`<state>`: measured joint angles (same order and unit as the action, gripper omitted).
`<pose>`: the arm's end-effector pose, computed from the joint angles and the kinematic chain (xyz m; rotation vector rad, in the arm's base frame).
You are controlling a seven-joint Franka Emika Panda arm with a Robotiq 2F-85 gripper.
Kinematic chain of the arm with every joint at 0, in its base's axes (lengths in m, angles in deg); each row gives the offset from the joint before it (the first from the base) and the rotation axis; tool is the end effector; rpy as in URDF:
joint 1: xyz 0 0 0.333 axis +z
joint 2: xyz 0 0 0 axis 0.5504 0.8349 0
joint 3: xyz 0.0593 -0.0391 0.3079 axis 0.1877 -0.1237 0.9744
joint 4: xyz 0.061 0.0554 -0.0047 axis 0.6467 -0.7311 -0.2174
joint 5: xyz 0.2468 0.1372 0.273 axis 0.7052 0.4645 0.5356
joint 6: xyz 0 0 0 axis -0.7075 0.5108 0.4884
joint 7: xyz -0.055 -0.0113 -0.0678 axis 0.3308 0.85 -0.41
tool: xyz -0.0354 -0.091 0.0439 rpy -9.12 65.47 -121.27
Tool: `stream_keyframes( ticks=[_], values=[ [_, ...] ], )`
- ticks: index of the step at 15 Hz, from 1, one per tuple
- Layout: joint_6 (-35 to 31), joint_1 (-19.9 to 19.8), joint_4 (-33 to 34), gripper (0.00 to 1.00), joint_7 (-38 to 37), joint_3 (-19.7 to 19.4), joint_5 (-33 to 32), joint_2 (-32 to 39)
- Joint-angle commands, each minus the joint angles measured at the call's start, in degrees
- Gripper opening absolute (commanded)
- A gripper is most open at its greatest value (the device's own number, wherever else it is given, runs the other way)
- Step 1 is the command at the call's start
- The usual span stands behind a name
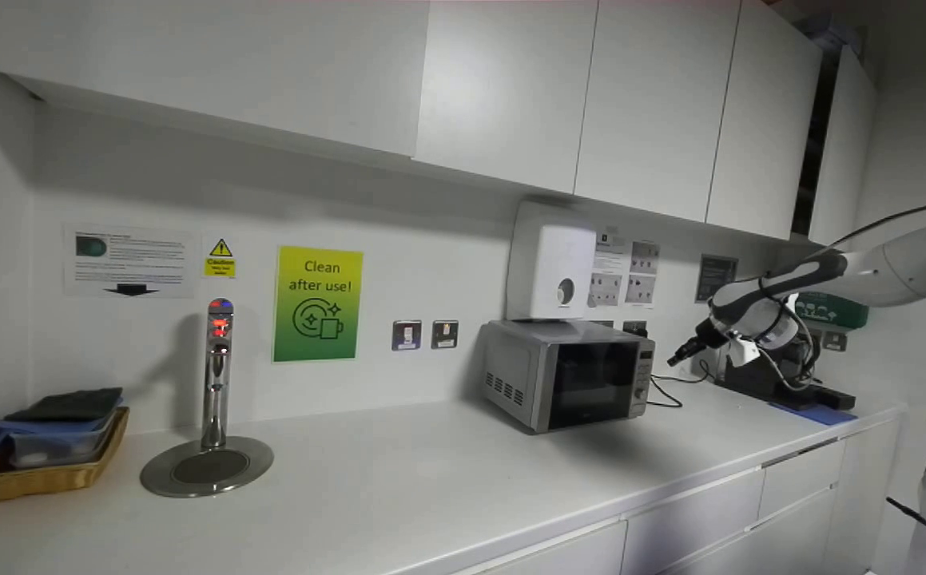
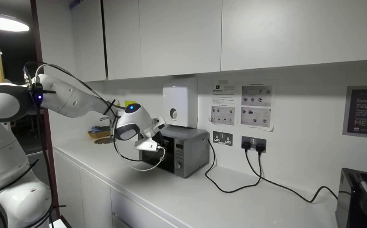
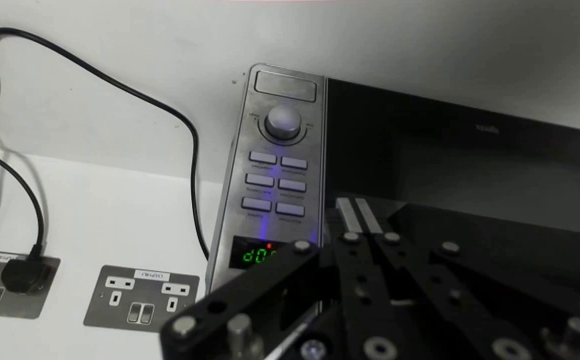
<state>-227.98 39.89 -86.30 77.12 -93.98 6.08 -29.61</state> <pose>0.4737 -0.1330 0.4772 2.9137 0.3312 1.1263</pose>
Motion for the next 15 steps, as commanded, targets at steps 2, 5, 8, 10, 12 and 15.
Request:
stream_keyframes(
  ticks=[2, 5, 8, 10, 12, 15],
  values=[
    [0.23, 2.65, -3.68, 0.0, 6.43, -2.43, 4.16, -7.21],
    [-0.18, 2.73, -4.83, 0.0, 6.93, -2.58, 3.97, -9.24],
    [-0.26, 1.13, -5.99, 0.0, 4.5, -1.56, 2.74, -10.6],
    [-0.29, -0.66, -6.85, 0.0, 2.1, -0.46, 1.78, -11.21],
    [-0.46, -1.69, -7.67, 0.0, 0.37, 0.02, 1.73, -11.99],
    [-1.32, -3.81, -8.83, 0.0, -2.81, 1.4, 1.26, -12.94]
  ],
)
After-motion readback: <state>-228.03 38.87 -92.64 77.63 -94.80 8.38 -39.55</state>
